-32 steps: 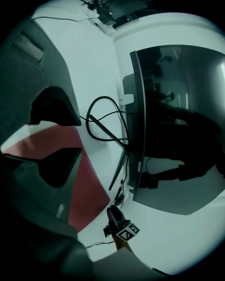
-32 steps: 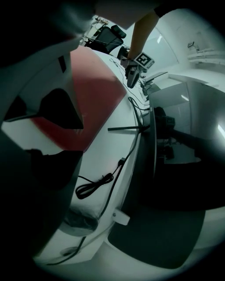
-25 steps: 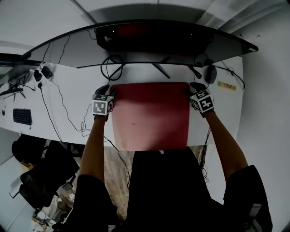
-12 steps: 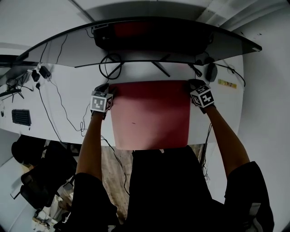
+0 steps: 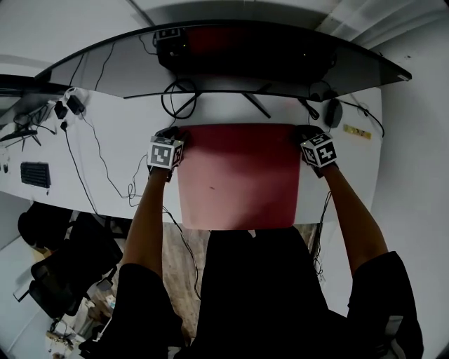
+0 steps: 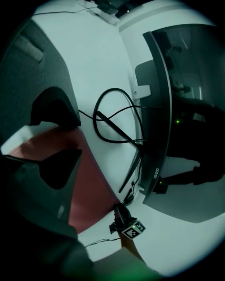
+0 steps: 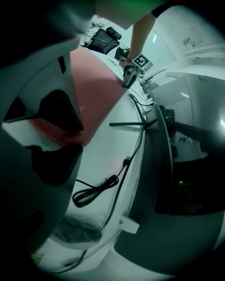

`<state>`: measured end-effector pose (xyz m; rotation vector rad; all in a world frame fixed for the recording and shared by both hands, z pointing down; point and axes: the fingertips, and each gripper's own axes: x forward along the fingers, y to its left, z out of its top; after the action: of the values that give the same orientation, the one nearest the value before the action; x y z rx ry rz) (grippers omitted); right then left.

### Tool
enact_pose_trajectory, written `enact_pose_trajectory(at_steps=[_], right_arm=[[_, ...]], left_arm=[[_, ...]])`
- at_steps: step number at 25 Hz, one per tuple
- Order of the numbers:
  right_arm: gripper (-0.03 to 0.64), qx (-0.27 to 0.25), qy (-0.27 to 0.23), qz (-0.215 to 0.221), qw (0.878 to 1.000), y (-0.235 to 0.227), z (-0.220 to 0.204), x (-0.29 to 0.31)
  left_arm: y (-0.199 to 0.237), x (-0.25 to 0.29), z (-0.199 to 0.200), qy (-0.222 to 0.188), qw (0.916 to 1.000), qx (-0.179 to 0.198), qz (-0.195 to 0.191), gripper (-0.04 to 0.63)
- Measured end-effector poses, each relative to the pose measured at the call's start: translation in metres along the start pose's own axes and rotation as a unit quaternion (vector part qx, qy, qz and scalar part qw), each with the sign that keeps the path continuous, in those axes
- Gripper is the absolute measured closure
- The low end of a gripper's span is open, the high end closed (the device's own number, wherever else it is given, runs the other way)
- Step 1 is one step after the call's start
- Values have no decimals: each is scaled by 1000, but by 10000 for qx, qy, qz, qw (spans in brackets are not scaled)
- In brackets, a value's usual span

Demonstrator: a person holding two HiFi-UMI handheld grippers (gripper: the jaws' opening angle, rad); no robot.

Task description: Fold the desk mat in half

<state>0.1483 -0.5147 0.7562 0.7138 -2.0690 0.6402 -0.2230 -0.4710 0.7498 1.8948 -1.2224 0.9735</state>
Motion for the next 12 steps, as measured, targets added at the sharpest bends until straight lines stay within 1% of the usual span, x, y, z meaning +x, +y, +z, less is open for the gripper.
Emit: enact_pose_trajectory(at_steps=[3,8,10,12], right_arm=[[511,134,-111,52,9998,4,3,-1],[541,112,-154,194,9996,12,4,-7],[548,110,-179,239,9995,17,5,-10],[551,69,-238,240,9994,21,8,-13]], left_arm=[[0,-4,-1,-89,9997,-196,-63,431],[-6,-12,0,-198,9994,-217,-169,447],[-9,-15,1,-208,9995,-133,-201,459],[-12,-19,2,-216,9996,52,-188,469]])
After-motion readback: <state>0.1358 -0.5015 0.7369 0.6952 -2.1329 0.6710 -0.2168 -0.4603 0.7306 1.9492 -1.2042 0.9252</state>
